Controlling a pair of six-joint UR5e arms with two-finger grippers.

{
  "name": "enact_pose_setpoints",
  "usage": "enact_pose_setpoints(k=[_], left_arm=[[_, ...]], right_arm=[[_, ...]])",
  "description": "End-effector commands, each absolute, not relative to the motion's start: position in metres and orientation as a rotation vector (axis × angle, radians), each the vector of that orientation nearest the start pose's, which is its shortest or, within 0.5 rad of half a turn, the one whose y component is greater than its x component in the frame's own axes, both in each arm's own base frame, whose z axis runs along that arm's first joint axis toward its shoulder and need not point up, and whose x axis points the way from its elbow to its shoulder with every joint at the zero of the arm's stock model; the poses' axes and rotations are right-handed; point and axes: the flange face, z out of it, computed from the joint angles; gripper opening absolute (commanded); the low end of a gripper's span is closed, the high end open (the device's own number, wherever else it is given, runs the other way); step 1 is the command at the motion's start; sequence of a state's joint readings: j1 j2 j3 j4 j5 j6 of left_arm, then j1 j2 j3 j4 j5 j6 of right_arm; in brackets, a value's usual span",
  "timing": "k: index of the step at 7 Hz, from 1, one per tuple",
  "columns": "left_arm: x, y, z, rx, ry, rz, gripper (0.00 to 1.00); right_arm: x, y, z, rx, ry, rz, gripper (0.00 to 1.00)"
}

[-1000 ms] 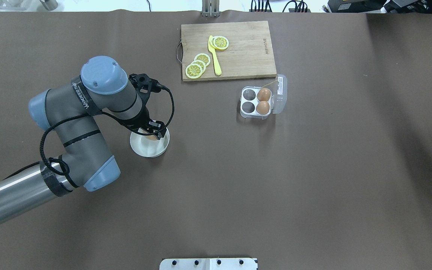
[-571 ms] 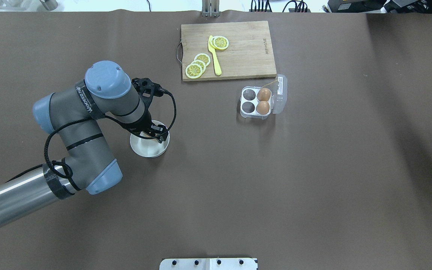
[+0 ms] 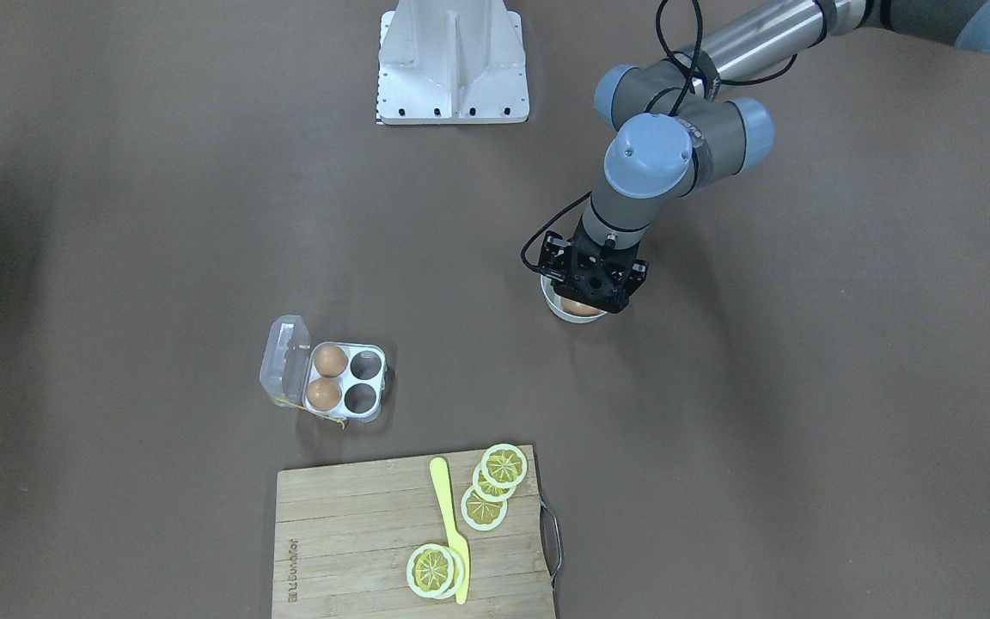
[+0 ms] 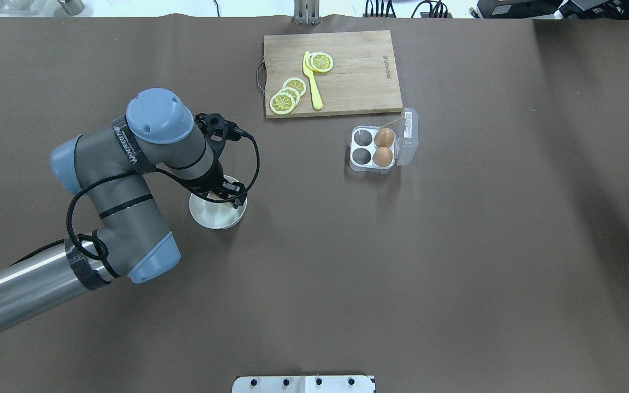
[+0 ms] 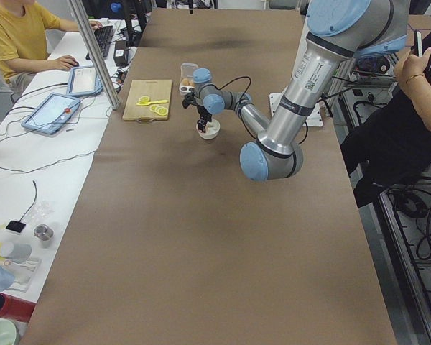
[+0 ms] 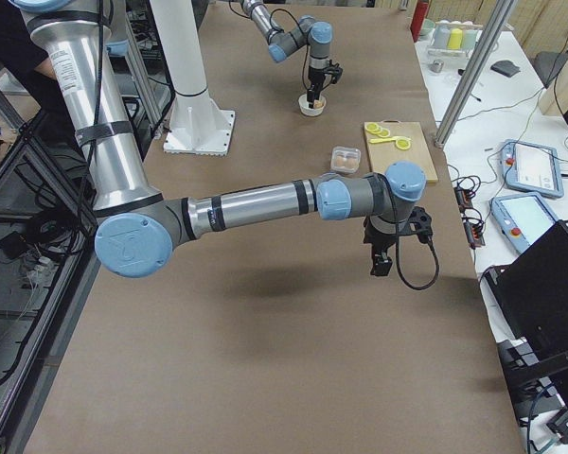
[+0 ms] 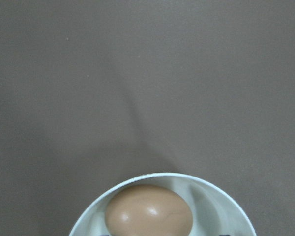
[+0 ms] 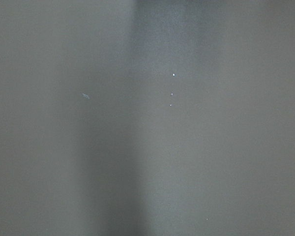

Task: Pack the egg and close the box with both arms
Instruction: 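Close the left gripper around the brown egg inside the bowl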

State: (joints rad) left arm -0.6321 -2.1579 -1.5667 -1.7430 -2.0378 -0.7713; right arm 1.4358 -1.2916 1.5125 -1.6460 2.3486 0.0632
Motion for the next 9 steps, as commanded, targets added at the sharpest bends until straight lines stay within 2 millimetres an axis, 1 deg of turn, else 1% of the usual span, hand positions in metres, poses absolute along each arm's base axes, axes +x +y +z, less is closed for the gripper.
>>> enact_pose_setpoints(k=[1,2,3,6,7,8,9], left_arm=[[0.511,-0.487,0.3,0.184,0.843,0.331,0.73],[0.516,-0.491,0.309,0.192,0.849,0.332,0.73],[0.518,-0.495,0.315,0.213,0.853,0.33,0.73],[0.519,-0.497,0.309,0.227,0.854,0.328,0.74],[0.518,-0.497,0.309,0.227,0.854,0.326,0.71],[0.517,-0.498,0.309,0.229,0.854,0.326,0.66],[0.518,-0.497,0.31,0.228,0.852,0.327,0.64]], right_arm=[[-0.019,-0.612,0.542,0.06,-0.787,-0.124,1.0],[-0.019,-0.612,0.542,0.06,-0.787,-0.124,1.0],[-0.019,-0.611,0.543,0.058,-0.786,-0.124,1.0],[-0.019,-0.611,0.543,0.057,-0.786,-0.122,1.0],[-0.019,-0.611,0.543,0.058,-0.786,-0.124,1.0],[-0.019,-0.611,0.543,0.058,-0.786,-0.124,1.0],[-0.019,-0.611,0.543,0.058,-0.786,-0.124,1.0]])
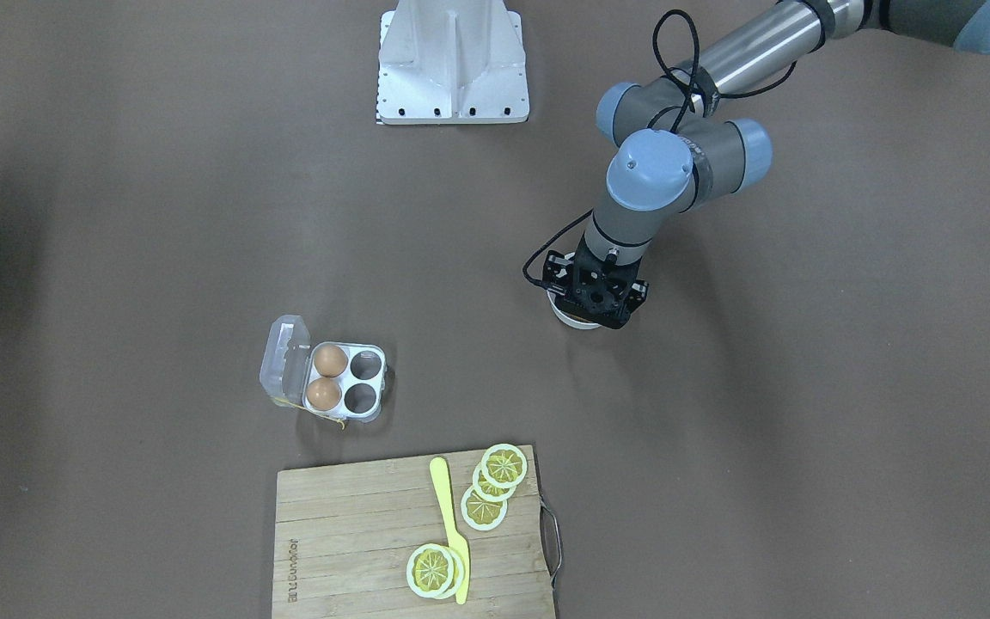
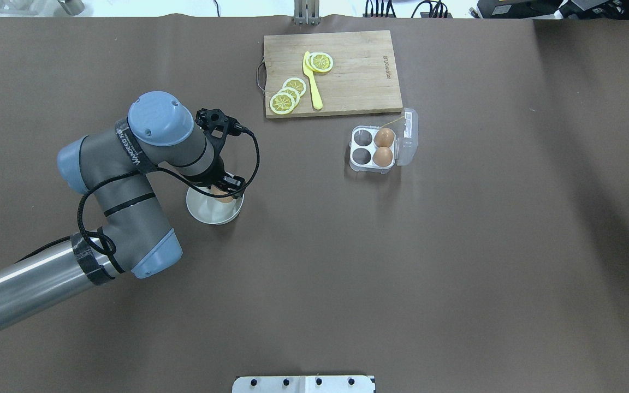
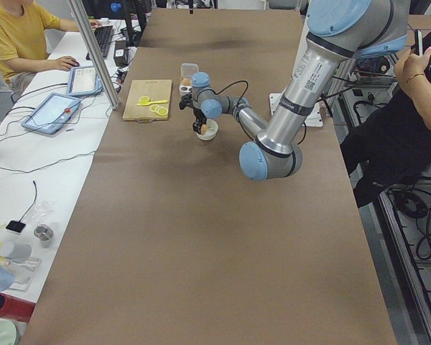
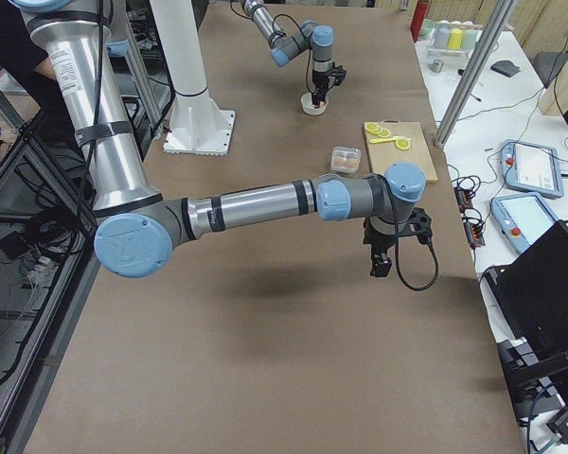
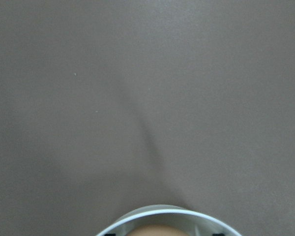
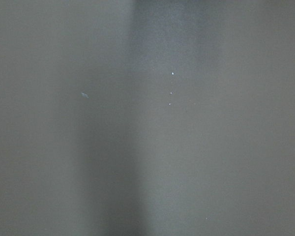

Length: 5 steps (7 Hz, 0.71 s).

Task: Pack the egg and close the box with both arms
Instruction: 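Close the left gripper around the brown egg inside the bowl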

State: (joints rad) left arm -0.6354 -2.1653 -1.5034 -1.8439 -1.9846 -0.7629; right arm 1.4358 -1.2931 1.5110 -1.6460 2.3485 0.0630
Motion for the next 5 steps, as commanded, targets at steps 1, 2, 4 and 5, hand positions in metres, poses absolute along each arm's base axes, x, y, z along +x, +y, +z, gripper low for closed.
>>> enact_pose_setpoints(k=[1,2,4,5], left_arm=[[0.5172,-0.4973,0.3122,0.227,0.849,0.326,0.64],[0.5177,-0.4976,0.3118,0.227,0.849,0.326,0.64],[0.5174,-0.4974,0.3111,0.228,0.85,0.326,0.63],[0.5165,-0.4981,0.3122,0.228,0.849,0.324,0.63]], right_arm=[[-0.0191,-0.6119,0.5446,0.054,-0.786,-0.122,1.0],[-0.0192,-0.6128,0.5489,0.045,-0.785,-0.118,1.0],[-0.0192,-0.6129,0.5505,0.042,-0.785,-0.117,1.0],[-0.0192,-0.6129,0.5505,0.042,-0.785,-0.117,1.0]])
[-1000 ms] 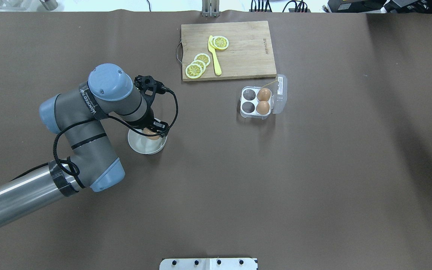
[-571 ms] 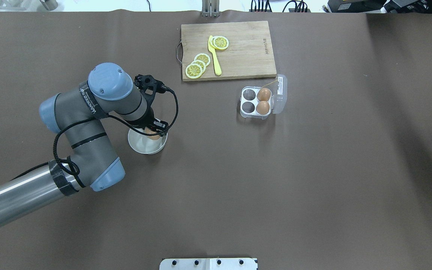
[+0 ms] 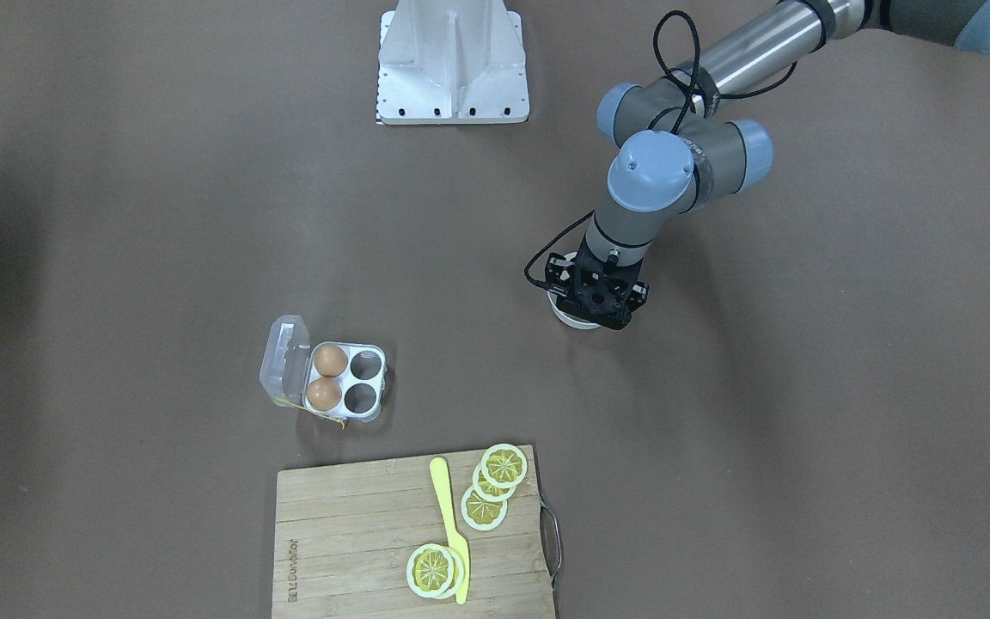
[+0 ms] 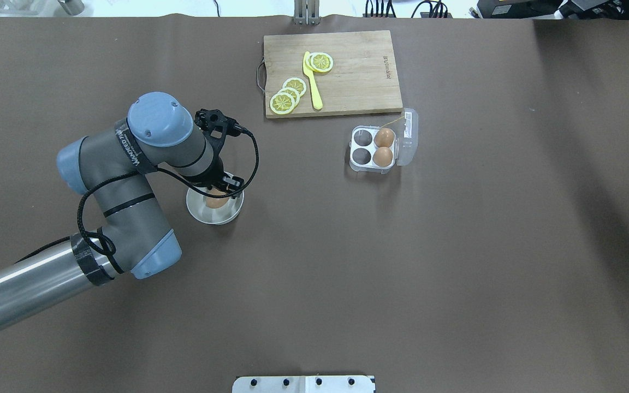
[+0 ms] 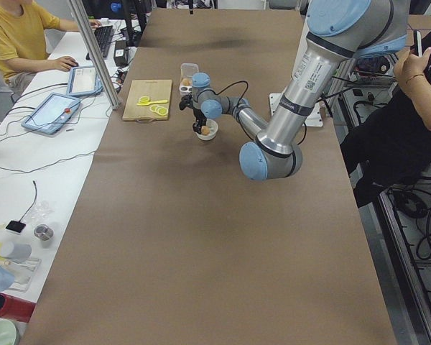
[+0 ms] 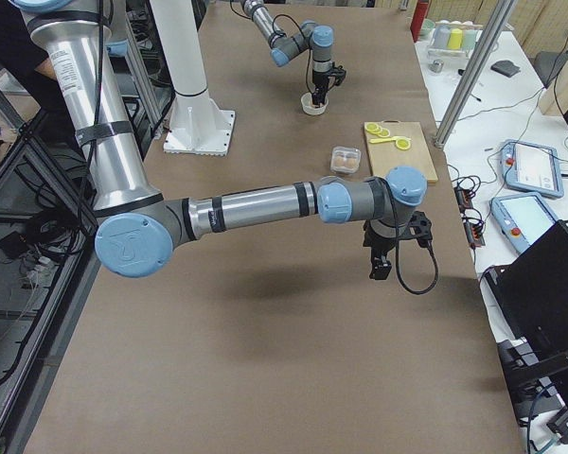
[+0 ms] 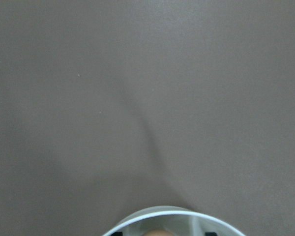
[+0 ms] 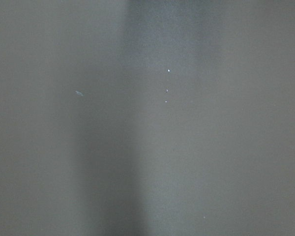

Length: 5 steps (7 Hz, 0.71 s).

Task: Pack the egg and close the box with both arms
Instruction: 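Close the left gripper around the brown egg inside the bowl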

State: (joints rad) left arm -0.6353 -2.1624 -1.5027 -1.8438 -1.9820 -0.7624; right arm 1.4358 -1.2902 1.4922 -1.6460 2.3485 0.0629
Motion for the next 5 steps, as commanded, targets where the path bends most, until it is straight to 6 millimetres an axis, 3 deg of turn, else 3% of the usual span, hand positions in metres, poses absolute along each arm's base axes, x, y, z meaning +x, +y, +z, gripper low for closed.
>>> enact_pose_setpoints(k=[1,3,5], left_arm=[[0.5131,-0.4989,0.3118,0.242,0.841,0.315,0.83],[0.5094,-0.5011,0.3128,0.277,0.818,0.3,0.84],[0.509,-0.5008,0.3152,0.273,0.814,0.298,0.73]], right_arm=[[-0.0192,-0.6129,0.5505,0.042,-0.785,-0.117,1.0],[-0.0193,-0.6134,0.5496,0.044,-0.785,-0.118,1.0],[-0.0203,-0.6134,0.5503,0.042,-0.785,-0.119,1.0]])
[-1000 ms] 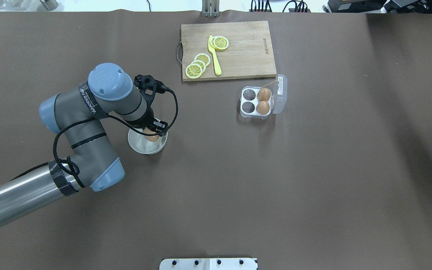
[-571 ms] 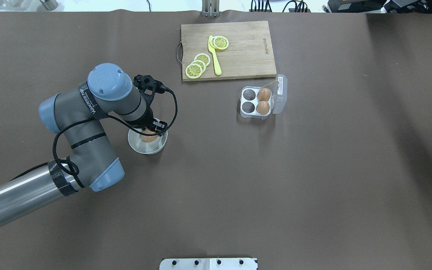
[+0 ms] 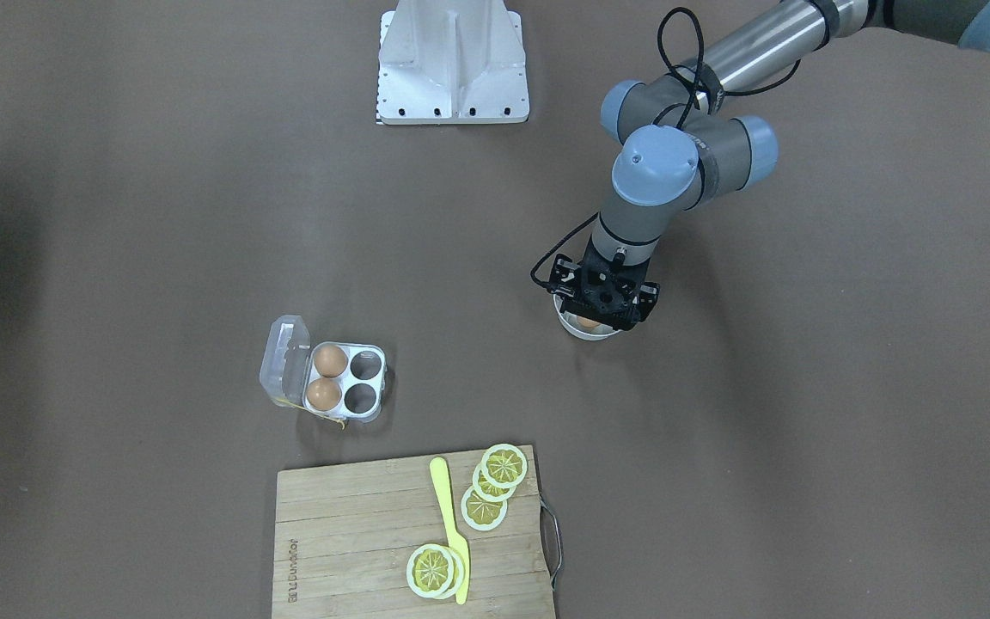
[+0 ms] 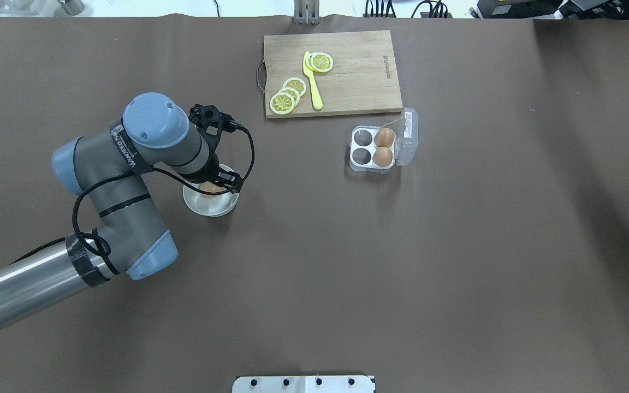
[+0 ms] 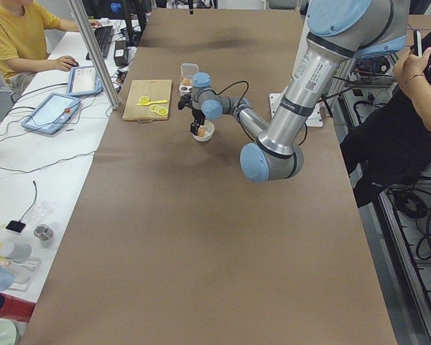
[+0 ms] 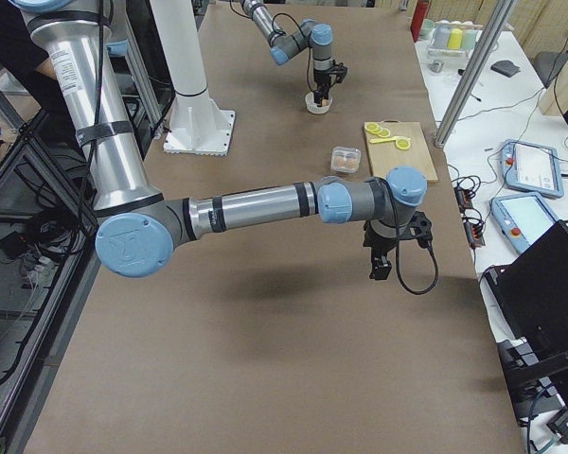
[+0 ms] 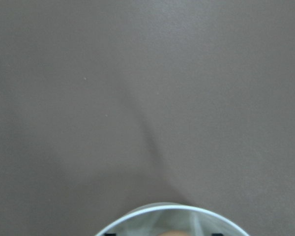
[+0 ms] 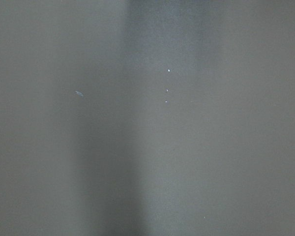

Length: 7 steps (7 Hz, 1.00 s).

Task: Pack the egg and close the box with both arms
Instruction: 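Close the left gripper around the brown egg inside the bowl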

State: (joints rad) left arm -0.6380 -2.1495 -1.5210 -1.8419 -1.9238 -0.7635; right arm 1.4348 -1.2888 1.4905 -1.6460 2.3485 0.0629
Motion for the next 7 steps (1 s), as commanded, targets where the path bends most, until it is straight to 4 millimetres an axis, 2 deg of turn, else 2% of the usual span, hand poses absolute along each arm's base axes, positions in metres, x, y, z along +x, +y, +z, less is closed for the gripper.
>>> enact_pose_setpoints(k=[1,2,4,7], left_arm=[[0.5089,-0.4992,0.3205,0.266,0.81,0.299,0.67],[0.5081,-0.4986,0.3231,0.264,0.808,0.299,0.63],[0.5101,-0.4962,0.326,0.26,0.804,0.302,0.63],[0.5092,-0.4951,0.3198,0.263,0.814,0.305,0.46]], right_arm=[[-0.0203,-0.6135,0.551,0.04,-0.785,-0.118,1.0],[-0.0203,-0.6135,0.5511,0.04,-0.785,-0.118,1.0],[-0.0203,-0.6135,0.5511,0.04,-0.785,-0.118,1.0],[-0.0203,-0.6135,0.5511,0.04,-0.785,-0.118,1.0]])
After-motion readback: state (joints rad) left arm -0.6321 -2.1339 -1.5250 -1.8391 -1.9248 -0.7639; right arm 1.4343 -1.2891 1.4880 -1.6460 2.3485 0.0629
